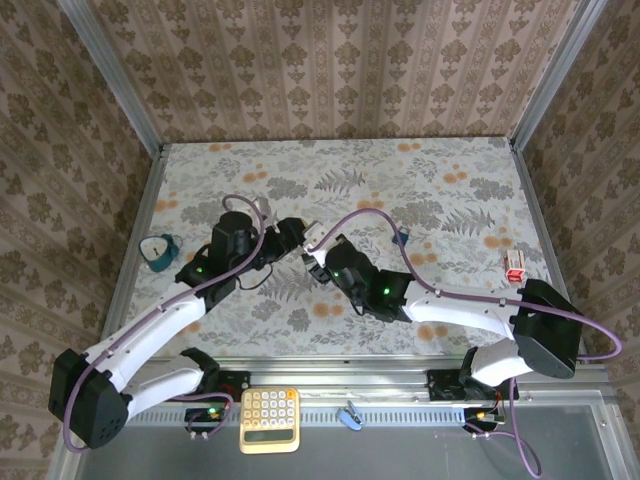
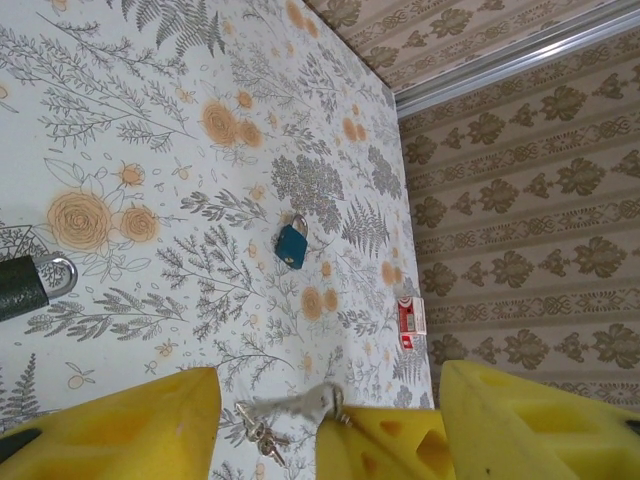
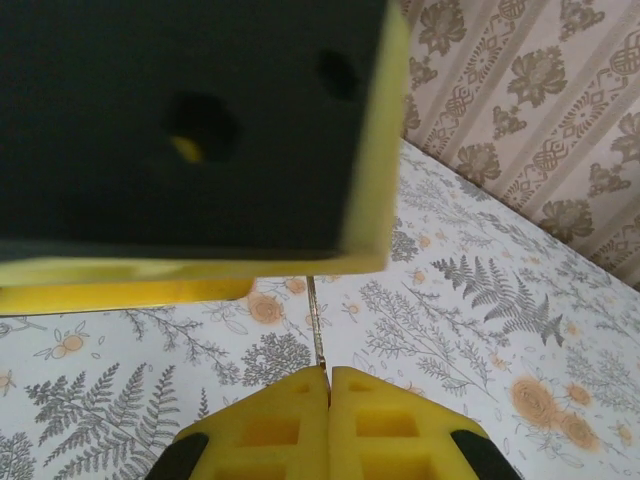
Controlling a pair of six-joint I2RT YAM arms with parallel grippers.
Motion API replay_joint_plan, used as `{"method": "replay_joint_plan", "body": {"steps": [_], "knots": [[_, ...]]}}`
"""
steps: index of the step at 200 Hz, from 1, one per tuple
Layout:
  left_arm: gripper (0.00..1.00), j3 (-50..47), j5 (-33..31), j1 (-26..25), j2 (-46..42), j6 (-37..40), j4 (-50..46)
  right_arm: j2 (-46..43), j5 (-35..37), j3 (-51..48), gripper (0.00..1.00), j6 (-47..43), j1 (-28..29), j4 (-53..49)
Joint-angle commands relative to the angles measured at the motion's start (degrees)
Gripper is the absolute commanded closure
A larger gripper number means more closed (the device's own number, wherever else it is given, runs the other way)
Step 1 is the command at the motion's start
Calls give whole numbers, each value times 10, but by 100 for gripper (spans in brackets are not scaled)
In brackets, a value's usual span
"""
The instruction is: Unlock with the key
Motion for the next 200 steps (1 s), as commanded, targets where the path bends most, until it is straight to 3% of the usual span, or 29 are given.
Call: {"method": "replay_joint_plan", "body": {"steps": [1, 43, 99, 117, 136, 154, 200], "knots": [[46, 25, -6, -5, 6, -3, 13, 3, 28, 20, 100, -17, 7, 24], [72, 24, -9, -6, 13, -8, 11, 6, 34, 20, 100, -30, 15, 28], [100, 20, -9, -5, 13, -7, 9, 8, 44, 21, 100, -26, 18, 25], [100, 18, -9, -6, 12, -5, 8, 5, 50, 22, 100, -18, 18, 15], [100, 19, -12, -5, 11, 5, 2, 3, 59, 32, 78, 3, 17, -16], [100, 18, -17, 1, 7, 21, -7, -7, 49, 43, 66, 35, 11, -64], [100, 11, -6, 27, -9, 81, -18, -62, -71, 78, 53, 196, -46, -227]]}}
